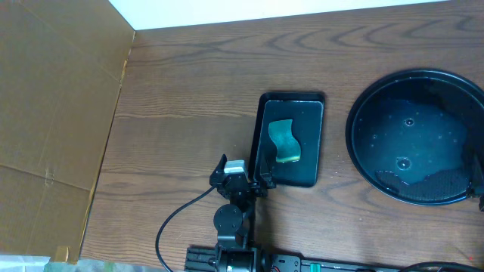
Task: Clean dirty plates on tray and stack at the side
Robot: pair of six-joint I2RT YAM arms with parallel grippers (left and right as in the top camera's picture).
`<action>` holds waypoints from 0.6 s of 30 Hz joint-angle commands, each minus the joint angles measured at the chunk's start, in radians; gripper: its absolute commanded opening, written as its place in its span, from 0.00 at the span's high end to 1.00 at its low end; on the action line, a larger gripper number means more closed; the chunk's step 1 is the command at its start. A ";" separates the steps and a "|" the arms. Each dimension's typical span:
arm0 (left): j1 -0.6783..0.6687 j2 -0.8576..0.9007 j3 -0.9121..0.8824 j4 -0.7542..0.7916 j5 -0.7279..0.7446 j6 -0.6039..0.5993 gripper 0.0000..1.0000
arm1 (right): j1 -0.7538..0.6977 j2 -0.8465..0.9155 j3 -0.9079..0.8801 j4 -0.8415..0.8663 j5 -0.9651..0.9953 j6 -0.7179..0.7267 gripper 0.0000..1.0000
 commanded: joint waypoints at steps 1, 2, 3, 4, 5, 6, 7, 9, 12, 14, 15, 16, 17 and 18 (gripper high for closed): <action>0.004 -0.010 -0.028 -0.028 -0.012 0.046 0.02 | 0.013 -0.007 0.000 -0.004 -0.005 -0.009 0.01; 0.004 -0.010 -0.028 -0.028 -0.011 0.045 0.02 | 0.013 -0.007 0.000 -0.004 -0.005 -0.009 0.01; 0.004 -0.010 -0.028 -0.028 -0.010 0.045 0.02 | 0.013 -0.007 0.000 -0.004 -0.005 -0.009 0.01; 0.004 -0.010 -0.028 -0.028 -0.009 0.045 0.02 | 0.013 -0.007 0.000 -0.004 -0.005 -0.009 0.01; 0.004 -0.010 -0.028 -0.028 -0.009 0.045 0.02 | 0.013 -0.007 0.000 -0.004 -0.005 -0.009 0.01; 0.004 -0.010 -0.028 -0.028 -0.009 0.045 0.02 | 0.013 -0.007 0.000 -0.004 -0.005 -0.009 0.01; 0.004 -0.010 -0.028 -0.028 -0.009 0.045 0.02 | 0.013 -0.007 0.000 -0.004 -0.005 -0.009 0.01; 0.004 -0.010 -0.028 -0.028 -0.009 0.045 0.02 | 0.013 -0.007 0.000 -0.004 -0.005 -0.009 0.01; 0.004 -0.010 -0.028 -0.027 -0.009 0.043 0.02 | 0.013 -0.007 0.000 -0.004 -0.005 -0.009 0.01; 0.004 -0.010 -0.028 -0.025 -0.008 0.037 0.02 | 0.013 -0.007 0.000 -0.004 -0.005 -0.009 0.01; 0.004 -0.010 -0.028 -0.024 -0.009 0.037 0.02 | 0.013 -0.007 0.000 -0.004 -0.005 -0.009 0.01; 0.004 -0.010 -0.028 -0.024 -0.009 0.037 0.02 | 0.013 -0.007 0.000 -0.004 -0.005 -0.009 0.01; 0.004 -0.010 -0.028 -0.024 -0.009 0.037 0.02 | 0.013 -0.007 0.000 -0.004 -0.005 -0.009 0.01; 0.004 -0.009 -0.028 -0.024 -0.009 0.037 0.02 | 0.013 -0.007 0.000 -0.004 -0.005 -0.009 0.01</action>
